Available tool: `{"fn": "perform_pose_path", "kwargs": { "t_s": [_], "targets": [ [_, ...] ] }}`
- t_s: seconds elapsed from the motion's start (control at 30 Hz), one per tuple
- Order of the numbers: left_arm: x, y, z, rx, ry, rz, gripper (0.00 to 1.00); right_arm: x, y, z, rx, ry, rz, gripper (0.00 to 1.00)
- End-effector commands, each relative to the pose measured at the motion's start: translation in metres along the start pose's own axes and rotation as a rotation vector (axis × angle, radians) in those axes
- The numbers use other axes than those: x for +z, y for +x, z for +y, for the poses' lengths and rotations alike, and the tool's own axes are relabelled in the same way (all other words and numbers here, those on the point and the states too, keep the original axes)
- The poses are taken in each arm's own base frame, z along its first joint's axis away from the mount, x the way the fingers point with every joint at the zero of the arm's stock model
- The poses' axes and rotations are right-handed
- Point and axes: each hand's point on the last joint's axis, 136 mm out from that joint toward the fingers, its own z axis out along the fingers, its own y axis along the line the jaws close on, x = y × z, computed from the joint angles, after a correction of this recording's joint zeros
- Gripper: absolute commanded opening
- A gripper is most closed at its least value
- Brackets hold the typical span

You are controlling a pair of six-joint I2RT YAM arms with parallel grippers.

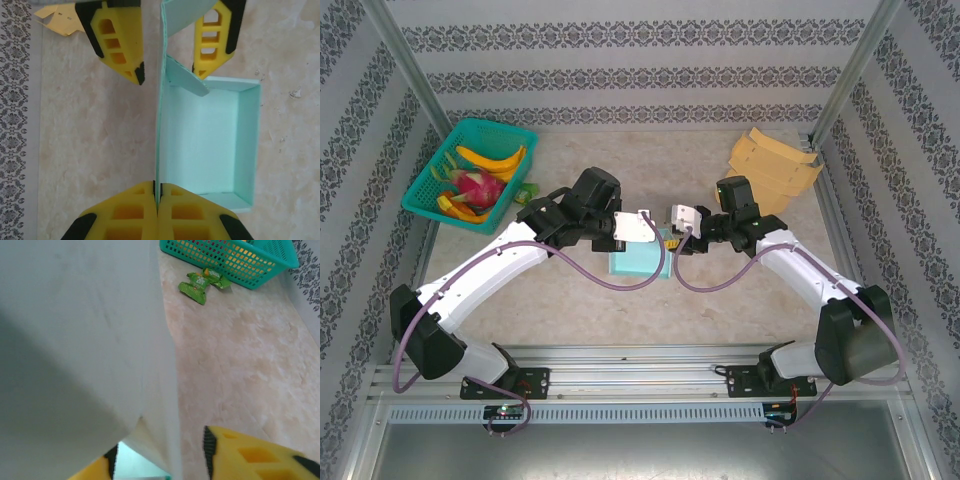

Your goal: Fold the paper box

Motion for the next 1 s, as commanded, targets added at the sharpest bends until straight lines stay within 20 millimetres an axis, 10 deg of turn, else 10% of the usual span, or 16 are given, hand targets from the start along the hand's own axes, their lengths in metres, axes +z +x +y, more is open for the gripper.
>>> {"fn": "perform_pose_path", "kwargs": {
  "t_s": [0.0, 0.23, 0.63, 0.97],
  "targets": [
    [-0.009, -0.016, -0.007, 0.031, 0.008, -0.054, 0.0, 0.005, -0.012, 0.007, -0.026, -0.043, -0.06, 0.44],
    [-0.004, -0.017, -0.013, 0.049, 0.021, -0.036, 0.0, 0.003, -0.017, 0.011, -0.034, -0.056, -0.082, 0.42],
    [-0.004, -0.04, 0.005, -0.023, -0.074, -0.113, 0.04, -0.004, -0.015, -0.004, 0.005, -0.018, -0.095, 0.01],
    [-0.042, -0.026, 0.086, -0.872, -0.454, -0.28, 0.38, 0.0, 0.008, -0.009, 0.04, -0.013, -0.08, 0.0]
  ]
}}
